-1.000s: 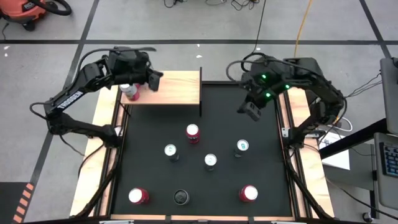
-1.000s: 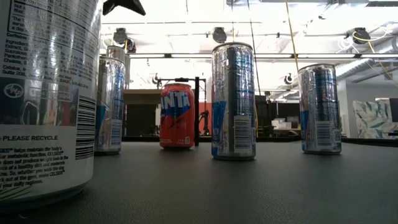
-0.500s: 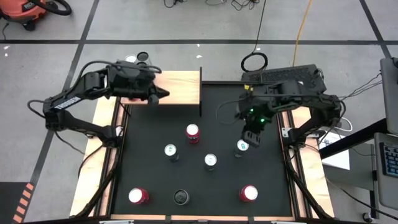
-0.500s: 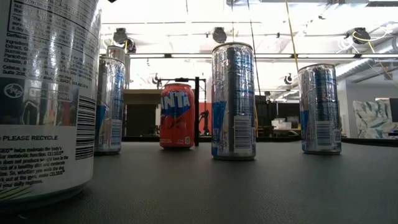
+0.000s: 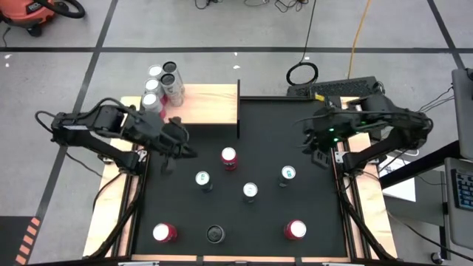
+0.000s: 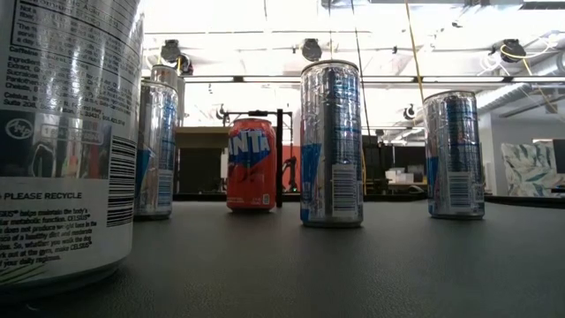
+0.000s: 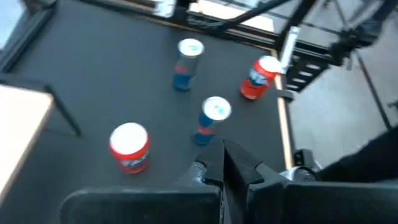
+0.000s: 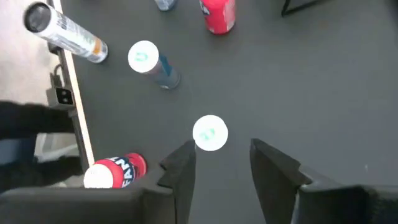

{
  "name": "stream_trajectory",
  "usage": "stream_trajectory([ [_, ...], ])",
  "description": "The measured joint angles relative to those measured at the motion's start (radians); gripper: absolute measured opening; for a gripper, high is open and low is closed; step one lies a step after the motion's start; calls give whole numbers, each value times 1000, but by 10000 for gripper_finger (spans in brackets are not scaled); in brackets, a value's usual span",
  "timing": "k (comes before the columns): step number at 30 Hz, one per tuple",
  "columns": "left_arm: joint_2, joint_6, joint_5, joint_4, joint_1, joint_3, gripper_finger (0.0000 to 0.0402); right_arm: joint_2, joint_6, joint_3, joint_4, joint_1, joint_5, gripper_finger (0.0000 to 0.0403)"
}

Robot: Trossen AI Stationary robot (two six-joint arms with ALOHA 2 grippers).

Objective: Place canned beverage on shelf
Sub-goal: Put the white yellow soda can on the shelf aligned with the other white yellow soda cans

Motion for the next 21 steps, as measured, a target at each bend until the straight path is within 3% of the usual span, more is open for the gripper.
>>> stream_trajectory([
  [4,29,123,3,65,-45,0,6,-74,-9,-42,32,0,1,132],
  [7,55,122,34,124,-92,0,38,-125,-33,-76,48,0,-13,132],
  [12,117,46,46,194,-212,0,131,-189,-53,-128,88,0,-24,133],
  [18,192,-8,-78,200,-355,0,246,-198,-95,-155,149,0,-24,133],
  [21,239,-40,-93,202,-405,0,287,-187,-110,-156,168,0,-24,133],
])
